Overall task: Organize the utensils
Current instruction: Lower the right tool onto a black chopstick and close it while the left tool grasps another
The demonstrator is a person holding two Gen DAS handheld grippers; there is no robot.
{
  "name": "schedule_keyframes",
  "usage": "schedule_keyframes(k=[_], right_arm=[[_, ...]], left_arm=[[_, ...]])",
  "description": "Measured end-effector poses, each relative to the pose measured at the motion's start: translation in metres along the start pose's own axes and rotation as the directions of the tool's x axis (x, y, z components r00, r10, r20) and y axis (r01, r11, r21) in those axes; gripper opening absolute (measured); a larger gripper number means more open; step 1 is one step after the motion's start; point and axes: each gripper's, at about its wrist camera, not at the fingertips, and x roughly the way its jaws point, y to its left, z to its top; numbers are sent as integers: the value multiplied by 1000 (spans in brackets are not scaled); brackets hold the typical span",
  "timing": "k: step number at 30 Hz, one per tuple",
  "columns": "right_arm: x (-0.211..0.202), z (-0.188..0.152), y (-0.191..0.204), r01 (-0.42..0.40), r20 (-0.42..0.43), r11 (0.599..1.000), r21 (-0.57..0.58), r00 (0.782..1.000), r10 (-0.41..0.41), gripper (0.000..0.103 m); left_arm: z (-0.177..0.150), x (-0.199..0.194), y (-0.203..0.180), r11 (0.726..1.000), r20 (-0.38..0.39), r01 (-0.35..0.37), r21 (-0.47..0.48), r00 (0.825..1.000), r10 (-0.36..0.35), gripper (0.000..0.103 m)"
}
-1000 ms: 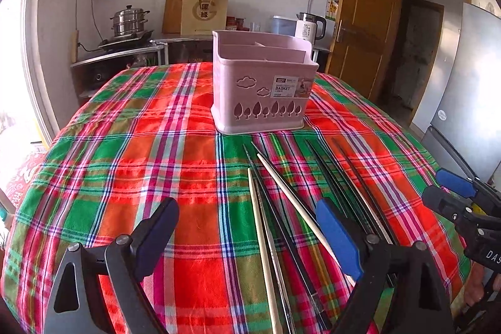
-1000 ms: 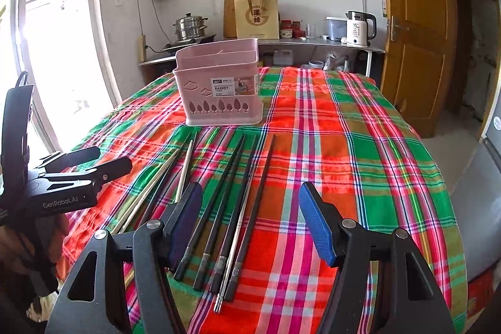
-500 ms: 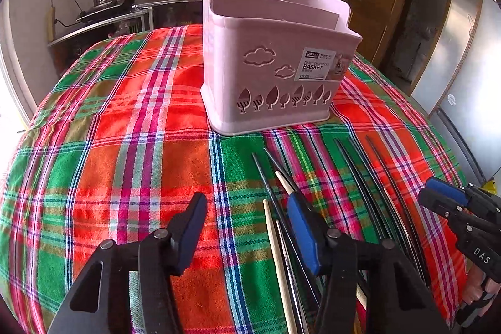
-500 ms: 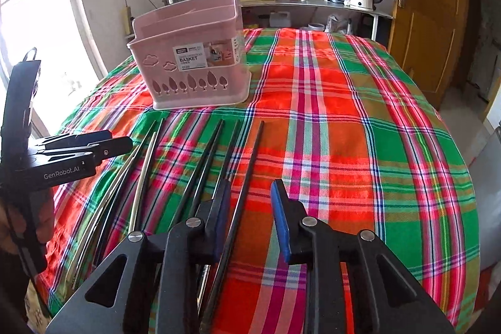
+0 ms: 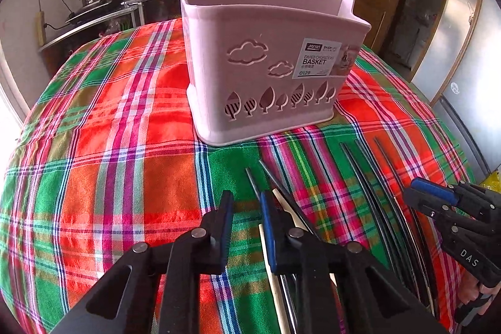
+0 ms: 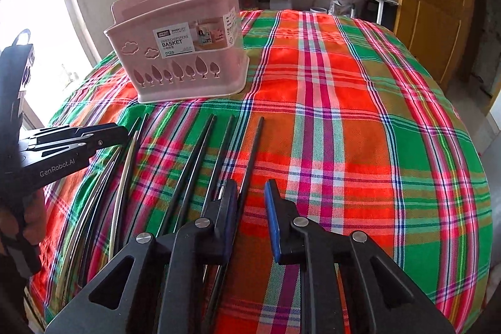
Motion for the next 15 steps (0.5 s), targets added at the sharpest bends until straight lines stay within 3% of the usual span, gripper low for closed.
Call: schedule_keyframes(k=[6, 13, 15], right_arm=[[5, 4, 0, 11, -14, 1000, -6, 1000, -12, 19], [10, 9, 1, 23, -25, 1000, -16, 999, -23, 17], [11, 12, 1, 20, -29, 1000, -13, 999, -21, 14]], left_arm=[[5, 8, -13, 998, -49, -15, 54, 999, 17, 16], [9, 12, -24, 994, -52, -61, 94, 996, 66, 16], [9, 12, -26, 993, -49, -67, 101, 996, 72, 11]])
